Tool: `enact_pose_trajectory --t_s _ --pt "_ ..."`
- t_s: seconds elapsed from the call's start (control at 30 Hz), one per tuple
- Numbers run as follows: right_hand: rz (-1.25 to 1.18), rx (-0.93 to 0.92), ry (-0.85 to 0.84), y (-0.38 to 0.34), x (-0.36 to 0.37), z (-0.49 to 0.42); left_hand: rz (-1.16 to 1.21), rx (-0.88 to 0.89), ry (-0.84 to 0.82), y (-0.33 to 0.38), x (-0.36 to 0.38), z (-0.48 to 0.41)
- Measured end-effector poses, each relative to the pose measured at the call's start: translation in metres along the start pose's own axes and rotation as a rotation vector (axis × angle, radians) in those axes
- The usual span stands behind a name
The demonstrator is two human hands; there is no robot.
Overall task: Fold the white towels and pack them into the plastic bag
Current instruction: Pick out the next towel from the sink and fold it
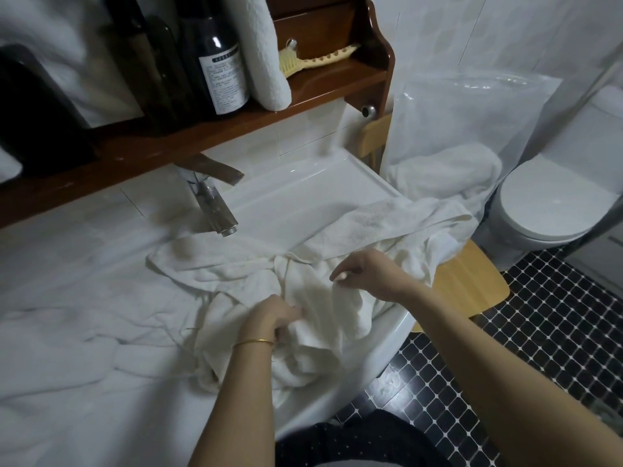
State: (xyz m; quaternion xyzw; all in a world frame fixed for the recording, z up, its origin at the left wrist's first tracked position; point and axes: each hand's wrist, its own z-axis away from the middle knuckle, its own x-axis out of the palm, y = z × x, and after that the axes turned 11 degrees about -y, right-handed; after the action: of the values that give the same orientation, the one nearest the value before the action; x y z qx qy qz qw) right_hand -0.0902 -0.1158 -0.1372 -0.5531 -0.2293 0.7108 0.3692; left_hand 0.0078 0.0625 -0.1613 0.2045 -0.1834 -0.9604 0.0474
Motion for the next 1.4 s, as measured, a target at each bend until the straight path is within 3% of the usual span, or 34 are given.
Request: enact_pose_trajectory --t_s 0.33,0.53,0.73,0.87,1.07,1.27,1.4 --pt "-0.165 0.007 0.093 0.004 -0.004 0.003 0.553 0.255 -0.202 0.02 0.012 0.002" --pt "-0.291 -0.011 0.072 0.007 0.0 0.007 0.208 0.249 -0.1 0.012 0.023 0.002" --pt "-0.524 -0.105 -0.02 -0.004 -0.004 0.016 -0.17 0.207 0.264 0.021 0.003 0.013" --pt "-0.663 -0.209 -0.038 -0.024 -0.013 0.023 0.182 0.489 0.34 0.039 -0.022 0.033" --pt "-0.512 -0.25 0.137 -0.048 -0.025 0.019 0.627 0.755 0.108 0.058 -0.021 0.062" --pt "-0.388 -0.222 0.273 -0.049 -0.026 0.017 0.6 0.799 0.097 0.062 -0.023 0.074" --pt "-0.508 -0.163 0.297 -0.047 -0.026 0.019 0.522 0.839 0.059 0.063 -0.026 0.079"
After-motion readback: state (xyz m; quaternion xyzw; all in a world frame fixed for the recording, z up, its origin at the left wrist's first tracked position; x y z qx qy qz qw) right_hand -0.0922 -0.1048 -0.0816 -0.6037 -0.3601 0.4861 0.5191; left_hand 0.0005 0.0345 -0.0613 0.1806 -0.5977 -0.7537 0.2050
